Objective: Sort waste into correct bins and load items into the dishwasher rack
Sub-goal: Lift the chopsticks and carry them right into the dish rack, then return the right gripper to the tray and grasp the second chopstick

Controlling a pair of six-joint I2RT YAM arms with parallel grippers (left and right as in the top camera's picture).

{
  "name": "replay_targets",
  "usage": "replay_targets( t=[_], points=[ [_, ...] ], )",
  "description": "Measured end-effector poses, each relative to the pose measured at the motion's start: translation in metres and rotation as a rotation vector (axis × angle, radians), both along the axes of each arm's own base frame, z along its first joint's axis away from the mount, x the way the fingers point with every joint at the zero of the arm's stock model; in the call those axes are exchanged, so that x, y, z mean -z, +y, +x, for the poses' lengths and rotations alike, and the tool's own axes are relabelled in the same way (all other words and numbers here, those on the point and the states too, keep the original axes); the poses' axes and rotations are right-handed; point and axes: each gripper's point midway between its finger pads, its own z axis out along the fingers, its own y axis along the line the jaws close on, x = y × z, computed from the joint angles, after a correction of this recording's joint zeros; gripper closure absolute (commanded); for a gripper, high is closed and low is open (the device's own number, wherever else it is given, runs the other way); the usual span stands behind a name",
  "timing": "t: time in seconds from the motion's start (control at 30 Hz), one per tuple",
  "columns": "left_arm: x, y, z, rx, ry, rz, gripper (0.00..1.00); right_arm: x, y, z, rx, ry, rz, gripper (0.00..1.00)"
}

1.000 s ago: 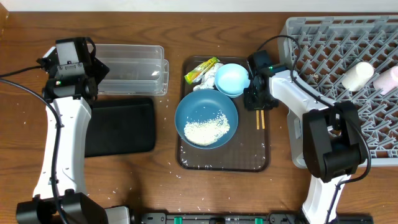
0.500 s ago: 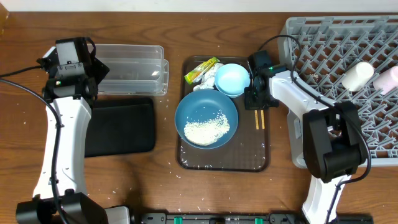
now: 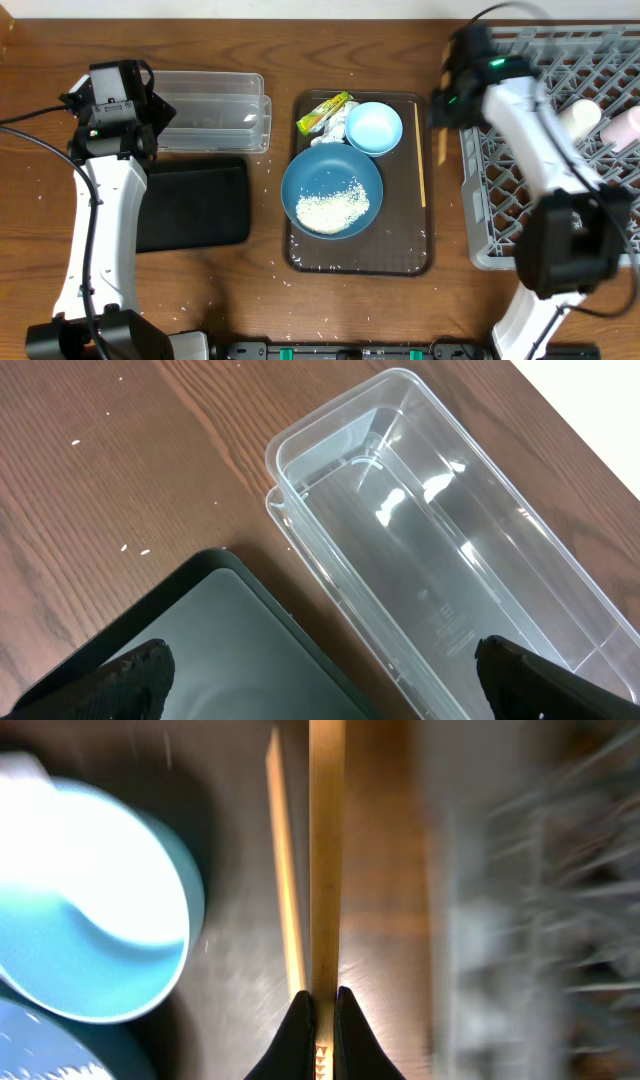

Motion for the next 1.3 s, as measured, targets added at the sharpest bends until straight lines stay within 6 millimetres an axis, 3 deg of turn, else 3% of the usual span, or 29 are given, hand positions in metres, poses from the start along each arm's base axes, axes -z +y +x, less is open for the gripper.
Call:
replay_targets(
  t=[0.13, 0.2, 0.3, 0.43, 0.53, 0.57, 0.67, 0.77, 1.07, 1.3],
  points=[
    [0.000, 0.000, 0.000, 0.000, 0.000, 0.000, 0.01, -0.049, -0.041, 0.021, 0.042, -0.159, -0.010, 0.98],
    [0.000, 0.000, 0.000, 0.000, 0.000, 0.000, 0.01, -0.060, -0.058, 0.027, 0.048, -0.201, -0.027, 0.99],
    [0.000, 0.000, 0.000, 0.000, 0.000, 0.000, 0.01, -0.060, -0.077, 0.031, 0.037, -0.217, -0.052, 0.99],
    [0.000, 0.000, 0.000, 0.000, 0.001, 0.000, 0.01, -0.050, -0.085, 0.035, -0.003, -0.208, -0.058, 0.98],
    [0.000, 0.000, 0.000, 0.000, 0.000, 0.000, 0.01, -0.037, -0.085, 0.038, -0.025, -0.185, -0.054, 0.93],
    [0.000, 0.000, 0.000, 0.000, 0.000, 0.000, 0.01, -0.032, -0.084, 0.038, -0.033, -0.174, -0.051, 0.85],
    [0.000, 0.000, 0.000, 0.000, 0.000, 0.000, 0.01, -0.016, -0.081, 0.040, -0.052, -0.142, -0.038, 0.44],
    [0.000, 0.000, 0.000, 0.000, 0.000, 0.000, 0.01, -0.003, -0.079, 0.038, -0.063, -0.109, -0.026, 0.32],
    [0.000, 0.000, 0.000, 0.000, 0.000, 0.000, 0.01, 0.004, -0.061, 0.022, -0.094, -0.040, 0.072, 0.28],
    [0.000, 0.000, 0.000, 0.000, 0.000, 0.000, 0.01, 0.005, -0.018, 0.002, -0.173, 0.032, 0.203, 0.45]
  ],
)
